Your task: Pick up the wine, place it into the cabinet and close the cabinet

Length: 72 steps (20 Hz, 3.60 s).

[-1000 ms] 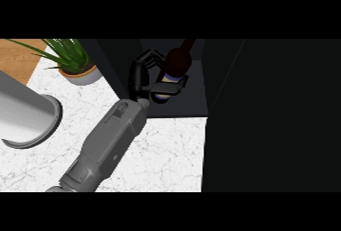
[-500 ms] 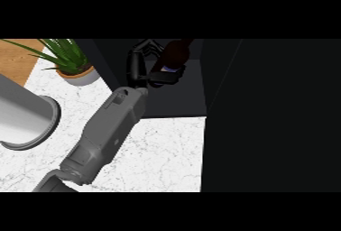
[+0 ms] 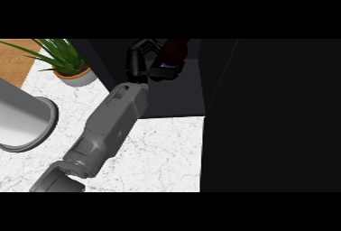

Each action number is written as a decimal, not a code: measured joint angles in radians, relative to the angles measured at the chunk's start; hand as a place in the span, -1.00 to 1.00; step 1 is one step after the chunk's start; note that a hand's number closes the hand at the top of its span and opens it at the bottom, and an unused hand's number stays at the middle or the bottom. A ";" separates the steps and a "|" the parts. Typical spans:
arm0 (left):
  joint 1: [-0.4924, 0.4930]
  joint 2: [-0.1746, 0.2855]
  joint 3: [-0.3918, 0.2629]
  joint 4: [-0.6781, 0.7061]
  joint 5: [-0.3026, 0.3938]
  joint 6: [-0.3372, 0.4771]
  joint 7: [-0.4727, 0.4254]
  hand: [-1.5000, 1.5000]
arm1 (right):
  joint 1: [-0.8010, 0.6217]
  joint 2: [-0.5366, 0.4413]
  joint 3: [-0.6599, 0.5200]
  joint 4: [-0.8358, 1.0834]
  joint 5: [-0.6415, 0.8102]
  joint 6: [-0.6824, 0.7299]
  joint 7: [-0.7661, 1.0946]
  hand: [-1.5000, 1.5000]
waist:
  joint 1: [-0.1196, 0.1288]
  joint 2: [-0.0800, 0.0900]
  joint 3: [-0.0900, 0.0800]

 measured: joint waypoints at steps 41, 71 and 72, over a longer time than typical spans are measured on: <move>-0.020 -0.001 0.091 0.208 -0.017 0.024 -0.137 -1.00 | -0.012 0.003 0.024 0.008 -0.005 0.011 -0.029 -1.00 | -0.032 0.011 0.002; 0.002 -0.003 0.045 0.178 0.025 -0.198 -0.171 -1.00 | -0.033 0.008 0.055 0.006 -0.002 -0.019 0.008 -1.00 | -0.031 0.005 -0.003; 0.006 -0.003 0.036 0.171 0.035 -0.206 -0.173 -1.00 | -0.034 0.008 0.051 0.013 -0.002 -0.019 0.004 -1.00 | -0.030 0.005 -0.003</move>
